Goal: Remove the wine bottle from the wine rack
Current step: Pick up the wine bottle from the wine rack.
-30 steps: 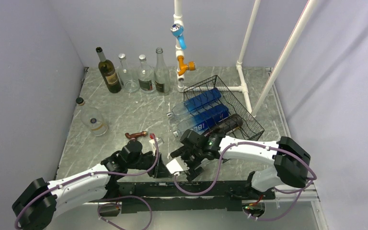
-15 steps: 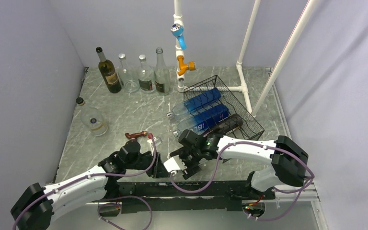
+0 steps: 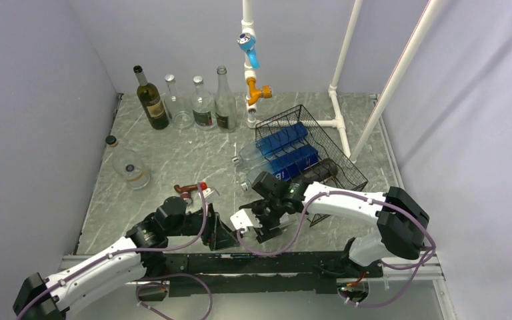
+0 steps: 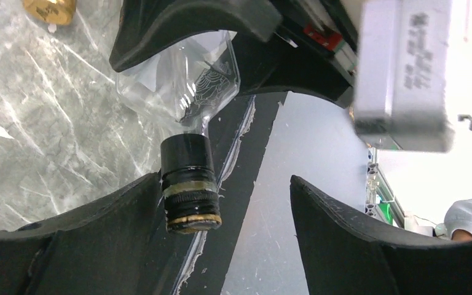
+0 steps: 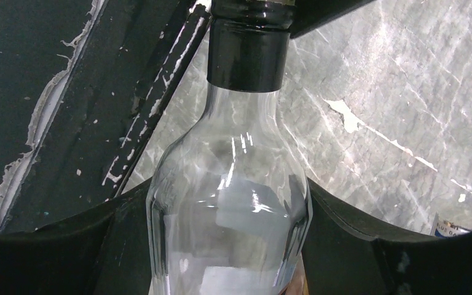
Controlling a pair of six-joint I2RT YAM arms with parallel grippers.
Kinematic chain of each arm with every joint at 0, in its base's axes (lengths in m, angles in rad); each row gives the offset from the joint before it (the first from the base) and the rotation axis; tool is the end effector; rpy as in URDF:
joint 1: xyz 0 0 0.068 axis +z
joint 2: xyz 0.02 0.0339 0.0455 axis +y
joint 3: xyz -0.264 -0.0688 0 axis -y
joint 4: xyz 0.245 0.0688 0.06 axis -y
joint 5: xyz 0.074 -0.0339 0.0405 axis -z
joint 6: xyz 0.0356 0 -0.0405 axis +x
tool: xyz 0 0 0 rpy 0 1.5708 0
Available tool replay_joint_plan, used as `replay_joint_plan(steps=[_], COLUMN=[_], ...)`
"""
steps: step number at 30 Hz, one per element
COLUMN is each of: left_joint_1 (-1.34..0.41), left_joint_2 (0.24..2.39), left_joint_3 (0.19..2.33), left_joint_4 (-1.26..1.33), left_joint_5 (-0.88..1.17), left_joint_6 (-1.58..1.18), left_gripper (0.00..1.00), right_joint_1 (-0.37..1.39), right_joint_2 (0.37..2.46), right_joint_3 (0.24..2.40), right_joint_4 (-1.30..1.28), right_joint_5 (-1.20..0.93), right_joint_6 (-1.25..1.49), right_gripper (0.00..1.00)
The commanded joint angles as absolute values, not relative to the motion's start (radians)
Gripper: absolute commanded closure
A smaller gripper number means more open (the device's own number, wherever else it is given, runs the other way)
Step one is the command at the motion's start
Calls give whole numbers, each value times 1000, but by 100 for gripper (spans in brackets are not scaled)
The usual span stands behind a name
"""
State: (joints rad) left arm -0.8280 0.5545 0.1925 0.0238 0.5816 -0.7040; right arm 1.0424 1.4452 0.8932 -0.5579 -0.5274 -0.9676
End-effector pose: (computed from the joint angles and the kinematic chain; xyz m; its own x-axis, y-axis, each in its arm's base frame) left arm 0.0829 -0.1191 0.1874 -0.7963 0.0676 -0.6011 0.5911 0.2980 -0.7495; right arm 0.1225 0.2453 0.2042 0.4514 -0.6384 -0.6235 -0.8592 -0.4995 -0.1106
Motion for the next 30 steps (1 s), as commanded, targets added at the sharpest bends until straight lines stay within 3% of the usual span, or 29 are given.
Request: replay_joint_plan(steps=[1,7,16,30], left_joint_1=[-830,-829,-830,-830], left_joint_2=[508,437,259,253], left_joint_3=[279,372,398,310], left_joint_4=[-52,-175,-190,133], left_joint_5=[545,439,240,175], left_joint_6=[-643,-583,-555,-521], left_gripper=[16,1,0,0], right_joint_1=[1004,969,910,817], right_joint_2=[1405,1386,1357,1346], right_joint_3=[954,962,969,982], right_joint_4=[-593,-616,-617,-567], right_joint_5=[-644,-695,-769,-895], right_joint_6=[-983,-992,-970,-862], right_gripper=[100,100,100,100])
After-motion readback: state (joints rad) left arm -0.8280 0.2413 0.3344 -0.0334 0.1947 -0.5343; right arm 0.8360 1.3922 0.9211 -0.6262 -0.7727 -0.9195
